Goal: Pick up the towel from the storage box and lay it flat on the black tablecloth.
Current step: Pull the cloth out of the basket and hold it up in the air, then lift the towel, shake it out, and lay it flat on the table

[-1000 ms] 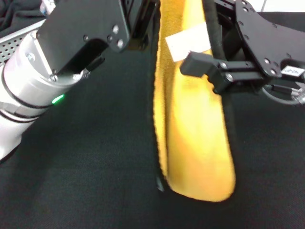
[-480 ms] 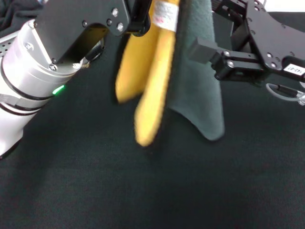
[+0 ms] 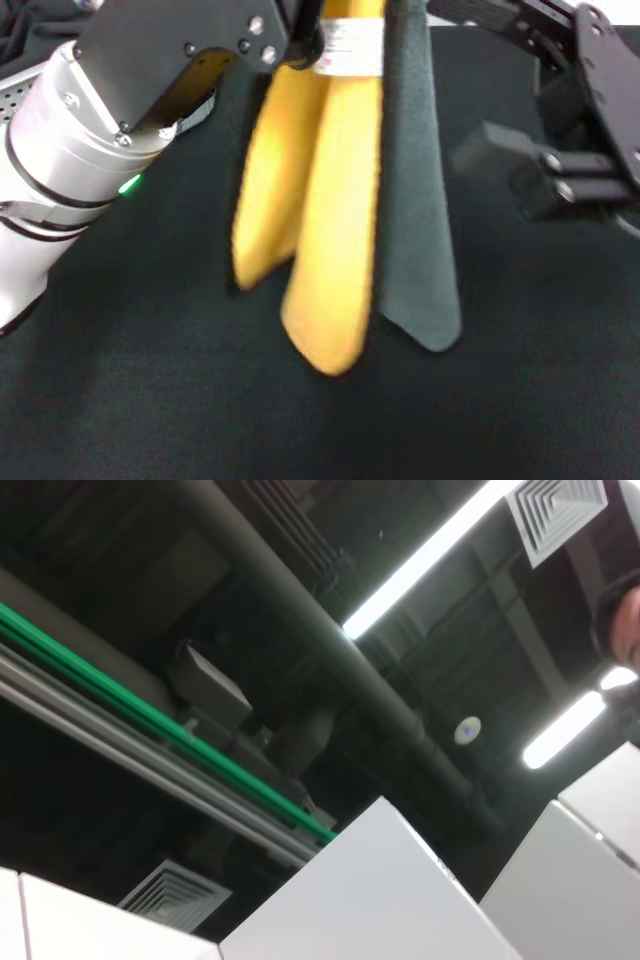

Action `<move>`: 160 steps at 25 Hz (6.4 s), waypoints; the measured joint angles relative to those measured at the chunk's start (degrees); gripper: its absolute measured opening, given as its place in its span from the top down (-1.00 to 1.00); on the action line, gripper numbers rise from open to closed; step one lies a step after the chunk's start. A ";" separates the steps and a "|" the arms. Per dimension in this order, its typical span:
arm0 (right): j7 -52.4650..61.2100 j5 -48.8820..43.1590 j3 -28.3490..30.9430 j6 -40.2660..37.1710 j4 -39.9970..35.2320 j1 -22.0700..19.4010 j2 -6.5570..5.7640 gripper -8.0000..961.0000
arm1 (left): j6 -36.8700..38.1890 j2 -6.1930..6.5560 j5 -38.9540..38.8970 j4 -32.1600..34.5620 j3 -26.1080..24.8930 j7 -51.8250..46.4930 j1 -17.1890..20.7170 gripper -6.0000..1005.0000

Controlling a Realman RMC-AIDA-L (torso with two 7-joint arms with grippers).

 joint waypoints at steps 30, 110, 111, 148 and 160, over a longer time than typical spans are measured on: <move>-0.02 0.44 -5.46 11.67 2.80 2.68 0.06 -0.52 | -1.73 -0.09 -0.10 1.95 1.37 3.06 -0.79 0.94; 4.54 -11.60 -6.33 15.16 6.62 -2.79 -1.68 0.56 | -0.99 0.15 -4.65 4.81 -1.88 8.12 2.86 0.94; 4.17 -11.66 -6.33 15.31 6.62 -2.73 -1.44 0.57 | -0.87 0.13 -4.65 4.83 -1.86 8.12 2.90 0.94; 27.45 -28.02 11.53 8.88 -39.64 -26.09 -2.35 0.96 | 6.79 2.63 1.25 2.19 -3.07 -21.19 21.55 0.94; 30.78 -28.61 18.61 -5.40 -47.20 -31.14 -1.80 0.96 | 10.46 0.73 12.03 1.96 -1.03 -20.32 30.05 0.93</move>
